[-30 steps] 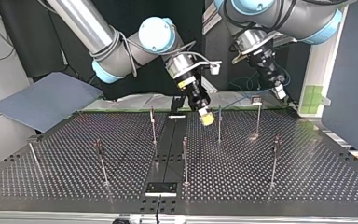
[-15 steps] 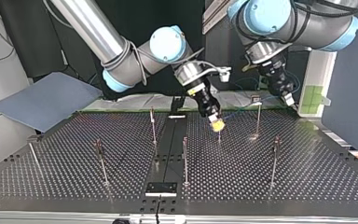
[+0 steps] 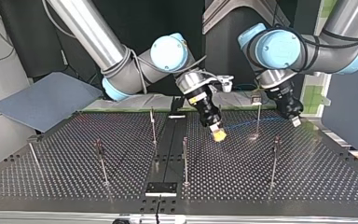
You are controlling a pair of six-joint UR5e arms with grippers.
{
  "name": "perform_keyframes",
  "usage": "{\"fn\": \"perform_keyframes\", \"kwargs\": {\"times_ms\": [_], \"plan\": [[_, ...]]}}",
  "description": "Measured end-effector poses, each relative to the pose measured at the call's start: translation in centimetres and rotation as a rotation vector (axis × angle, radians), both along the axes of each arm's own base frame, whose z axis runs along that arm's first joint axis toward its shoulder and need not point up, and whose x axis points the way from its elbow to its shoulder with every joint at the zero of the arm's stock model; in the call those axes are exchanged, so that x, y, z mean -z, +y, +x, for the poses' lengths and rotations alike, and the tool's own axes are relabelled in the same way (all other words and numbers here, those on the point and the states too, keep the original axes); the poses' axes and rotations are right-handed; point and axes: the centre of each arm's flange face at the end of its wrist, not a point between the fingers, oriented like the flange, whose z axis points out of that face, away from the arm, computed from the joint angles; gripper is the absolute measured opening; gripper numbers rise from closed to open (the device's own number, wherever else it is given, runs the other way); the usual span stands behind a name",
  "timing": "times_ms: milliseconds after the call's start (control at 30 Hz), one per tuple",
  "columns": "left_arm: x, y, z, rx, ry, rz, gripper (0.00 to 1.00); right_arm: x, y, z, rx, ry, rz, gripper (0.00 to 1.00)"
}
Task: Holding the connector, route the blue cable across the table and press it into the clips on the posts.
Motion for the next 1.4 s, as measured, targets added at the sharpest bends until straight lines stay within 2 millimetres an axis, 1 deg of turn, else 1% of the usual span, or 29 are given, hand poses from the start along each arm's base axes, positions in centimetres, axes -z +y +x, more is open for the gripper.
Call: {"fn": "perform_keyframes", "kwargs": {"times_ms": [133,267,400,500,633,800,1033,1133,1300,1400], "plan": [[-0.4,1.2,0.9,0.000,-0.011,-0.001,0.00,1.4,-0.4,0.2,0.009,0.018,0.016,0.00],[-1.3,2.5,1.9,0.000,-0.032,-0.003,0.00,2.5,-0.9,0.5,0.014,0.029,0.026,0.00],[-1.6,4.0,2.9,0.001,-0.052,-0.006,0.00,2.9,-1.3,0.9,0.015,0.030,0.028,0.00],[-1.5,4.5,3.5,0.014,-0.061,-0.016,0.00,2.7,-1.5,1.0,0.016,0.026,0.027,0.00],[-1.3,4.6,4.0,0.041,-0.072,-0.029,0.00,2.5,-1.6,1.1,0.016,0.020,0.027,0.00],[-1.4,4.3,4.4,0.086,-0.085,-0.038,0.00,1.1,-2.1,1.4,0.015,-0.006,0.022,0.00],[-1.9,3.4,4.1,0.161,-0.080,-0.040,0.00,0.2,-1.8,1.9,0.008,-0.018,0.016,0.00],[-2.2,3.2,4.2,0.191,-0.088,-0.039,0.00,0.4,-2.0,2.1,0.008,-0.017,0.017,0.00],[-2.4,3.1,4.5,0.233,-0.111,-0.046,0.00,1.4,-2.5,2.4,0.011,-0.008,0.025,0.00],[-2.5,3.1,4.8,0.255,-0.121,-0.046,0.00,1.5,-2.8,2.5,0.014,-0.009,0.025,0.00]]}}
